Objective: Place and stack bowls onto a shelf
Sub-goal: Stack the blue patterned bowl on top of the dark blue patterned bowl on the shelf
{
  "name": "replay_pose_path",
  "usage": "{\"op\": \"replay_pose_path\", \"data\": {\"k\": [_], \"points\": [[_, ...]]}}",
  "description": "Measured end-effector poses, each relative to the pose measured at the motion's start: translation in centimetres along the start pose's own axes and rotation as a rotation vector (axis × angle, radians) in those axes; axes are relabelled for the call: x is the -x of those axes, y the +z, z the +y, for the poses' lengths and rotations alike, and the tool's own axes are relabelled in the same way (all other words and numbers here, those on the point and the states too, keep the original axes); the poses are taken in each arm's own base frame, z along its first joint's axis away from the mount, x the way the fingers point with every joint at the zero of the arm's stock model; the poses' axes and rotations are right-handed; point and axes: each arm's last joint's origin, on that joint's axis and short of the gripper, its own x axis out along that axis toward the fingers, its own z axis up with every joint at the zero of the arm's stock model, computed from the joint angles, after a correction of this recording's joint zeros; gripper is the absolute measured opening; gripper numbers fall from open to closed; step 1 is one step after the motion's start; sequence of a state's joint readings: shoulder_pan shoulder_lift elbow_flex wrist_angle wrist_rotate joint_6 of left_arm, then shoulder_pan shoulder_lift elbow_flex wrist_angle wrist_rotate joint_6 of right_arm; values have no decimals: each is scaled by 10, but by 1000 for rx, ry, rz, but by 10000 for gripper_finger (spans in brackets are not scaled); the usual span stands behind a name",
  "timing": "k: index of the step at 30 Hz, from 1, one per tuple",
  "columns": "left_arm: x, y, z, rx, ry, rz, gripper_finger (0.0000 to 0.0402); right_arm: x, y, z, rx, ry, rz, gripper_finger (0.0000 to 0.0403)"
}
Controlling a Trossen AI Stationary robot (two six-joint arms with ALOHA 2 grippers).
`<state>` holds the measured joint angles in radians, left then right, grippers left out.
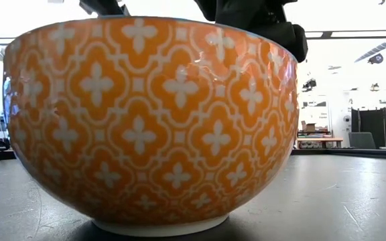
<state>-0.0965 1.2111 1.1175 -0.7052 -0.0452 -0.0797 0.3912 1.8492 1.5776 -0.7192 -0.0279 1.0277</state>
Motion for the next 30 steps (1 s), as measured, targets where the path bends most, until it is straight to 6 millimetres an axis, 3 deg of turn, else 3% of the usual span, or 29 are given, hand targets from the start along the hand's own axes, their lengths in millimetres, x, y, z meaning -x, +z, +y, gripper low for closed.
{"op": "replay_pose_path", "data": {"k": [7, 16, 22, 30], "points": [[0, 4, -12, -3, -37, -46, 141, -16, -13, 4, -8, -8, 29, 172], [0, 4, -14, 4, -44, -54, 141, -34, -19, 12, -2, 29, 12, 173], [1, 4, -17, 7, -54, -57, 141, -57, -24, 7, 9, -20, 42, 171], [1, 4, -19, 2, -60, -56, 141, -72, -27, 3, 43, -46, 54, 165]]}}
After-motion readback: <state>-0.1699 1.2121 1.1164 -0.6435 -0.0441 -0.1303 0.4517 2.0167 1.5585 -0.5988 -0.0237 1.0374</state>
